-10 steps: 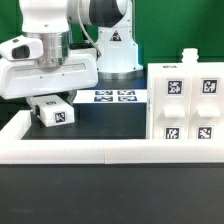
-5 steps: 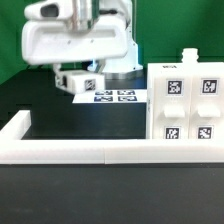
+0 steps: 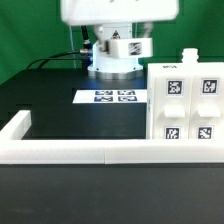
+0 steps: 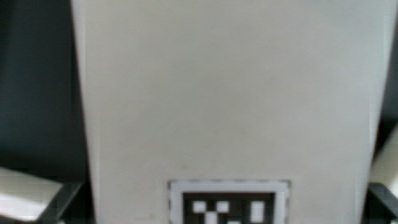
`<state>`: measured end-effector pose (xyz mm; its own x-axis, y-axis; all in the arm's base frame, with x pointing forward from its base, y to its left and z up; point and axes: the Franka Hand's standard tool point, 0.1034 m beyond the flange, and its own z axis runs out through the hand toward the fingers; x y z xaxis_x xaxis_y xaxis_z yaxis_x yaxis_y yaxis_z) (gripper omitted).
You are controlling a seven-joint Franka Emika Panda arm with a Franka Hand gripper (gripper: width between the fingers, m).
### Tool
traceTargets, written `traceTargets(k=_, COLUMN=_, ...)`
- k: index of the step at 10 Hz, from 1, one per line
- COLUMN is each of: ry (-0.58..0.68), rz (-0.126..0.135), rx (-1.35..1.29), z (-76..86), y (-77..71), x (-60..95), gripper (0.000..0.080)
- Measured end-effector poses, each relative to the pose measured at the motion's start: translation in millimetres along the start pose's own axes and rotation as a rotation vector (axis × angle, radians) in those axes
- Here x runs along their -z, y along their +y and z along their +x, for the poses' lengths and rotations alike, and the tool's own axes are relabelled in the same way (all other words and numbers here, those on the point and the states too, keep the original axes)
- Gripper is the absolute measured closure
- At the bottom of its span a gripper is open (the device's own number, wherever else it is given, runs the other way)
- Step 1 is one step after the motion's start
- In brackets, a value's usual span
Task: Assemble cabinet
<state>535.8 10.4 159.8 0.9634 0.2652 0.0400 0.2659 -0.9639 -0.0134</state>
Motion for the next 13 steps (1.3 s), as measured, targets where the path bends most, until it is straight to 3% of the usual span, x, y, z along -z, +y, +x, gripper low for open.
traceTargets(k=2, ry=-0.016, rz=-0.003, rx=-0.034, z=32.2, y=-19.3, x=12.7, gripper=0.0241)
traceTargets(k=3, ry=-0.018, rz=-0.003, rx=-0.029, z=40.0, y=-19.3, x=14.5, gripper=0.0241)
traceTargets(k=7, ry=-0.02, rz=-0.003, rx=-0.029, z=38.1, y=-19.5, x=11.8, gripper=0.024)
traceTargets(k=8, ry=-0.049, rz=0.007, rx=-0.025, z=45.9, y=-26.5, x=18.2, gripper=0.024)
traceTargets(k=10, ry=-0.028, rz=0.006, rx=-0.008, z=76.3, y=-36.8, x=20.8, gripper=0.024)
traceTargets(k=13, ry=-0.029, rz=0.008, rx=0.008, z=89.5, y=-44.9, x=10.7, gripper=0.024)
